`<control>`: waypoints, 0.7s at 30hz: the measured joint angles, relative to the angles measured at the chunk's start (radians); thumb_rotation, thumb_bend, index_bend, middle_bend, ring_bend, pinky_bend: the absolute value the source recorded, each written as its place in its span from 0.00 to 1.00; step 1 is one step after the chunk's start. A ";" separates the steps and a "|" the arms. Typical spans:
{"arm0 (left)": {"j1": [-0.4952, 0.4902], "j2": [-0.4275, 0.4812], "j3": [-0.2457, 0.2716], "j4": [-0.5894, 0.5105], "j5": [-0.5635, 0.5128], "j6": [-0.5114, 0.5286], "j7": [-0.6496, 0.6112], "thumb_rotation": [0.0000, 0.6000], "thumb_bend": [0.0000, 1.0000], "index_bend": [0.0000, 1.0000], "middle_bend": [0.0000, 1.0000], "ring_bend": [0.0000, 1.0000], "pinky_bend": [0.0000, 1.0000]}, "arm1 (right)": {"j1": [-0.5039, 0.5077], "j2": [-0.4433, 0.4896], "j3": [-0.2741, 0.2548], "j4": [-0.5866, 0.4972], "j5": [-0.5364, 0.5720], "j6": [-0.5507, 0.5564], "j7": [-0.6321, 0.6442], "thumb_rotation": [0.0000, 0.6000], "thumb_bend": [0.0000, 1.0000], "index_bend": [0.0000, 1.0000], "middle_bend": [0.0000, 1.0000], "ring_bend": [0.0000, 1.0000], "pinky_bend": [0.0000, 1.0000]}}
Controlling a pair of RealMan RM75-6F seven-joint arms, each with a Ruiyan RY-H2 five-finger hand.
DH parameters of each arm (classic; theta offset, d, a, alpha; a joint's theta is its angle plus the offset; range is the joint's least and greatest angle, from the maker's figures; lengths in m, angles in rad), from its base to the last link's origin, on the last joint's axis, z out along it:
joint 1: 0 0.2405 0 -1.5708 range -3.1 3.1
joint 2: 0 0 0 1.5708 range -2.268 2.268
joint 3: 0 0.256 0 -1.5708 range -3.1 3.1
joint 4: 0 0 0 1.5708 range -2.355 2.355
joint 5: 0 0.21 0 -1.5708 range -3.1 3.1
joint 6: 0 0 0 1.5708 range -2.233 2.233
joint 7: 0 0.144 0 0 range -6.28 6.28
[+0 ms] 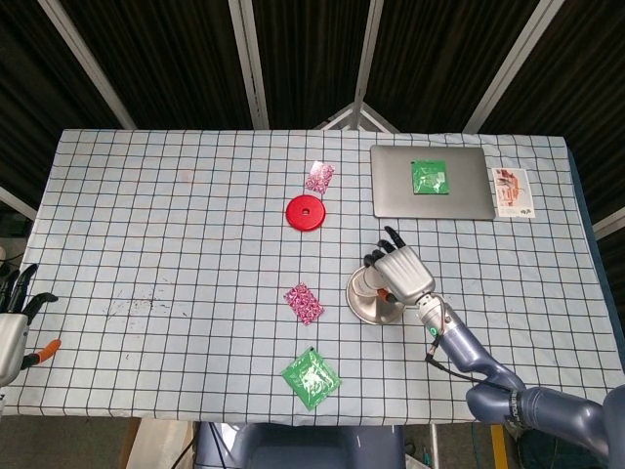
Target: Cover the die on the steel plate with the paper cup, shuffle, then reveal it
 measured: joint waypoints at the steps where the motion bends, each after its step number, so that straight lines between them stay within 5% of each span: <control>1: 0.000 0.000 0.000 0.000 0.000 0.000 0.001 1.00 0.23 0.34 0.00 0.00 0.13 | -0.001 -0.001 -0.001 0.004 -0.001 0.000 0.003 1.00 0.41 0.55 0.51 0.23 0.00; 21: 0.001 0.001 0.001 -0.004 0.002 0.005 -0.002 1.00 0.23 0.34 0.00 0.00 0.13 | -0.028 0.056 -0.046 -0.071 -0.058 0.006 0.015 1.00 0.42 0.56 0.51 0.23 0.00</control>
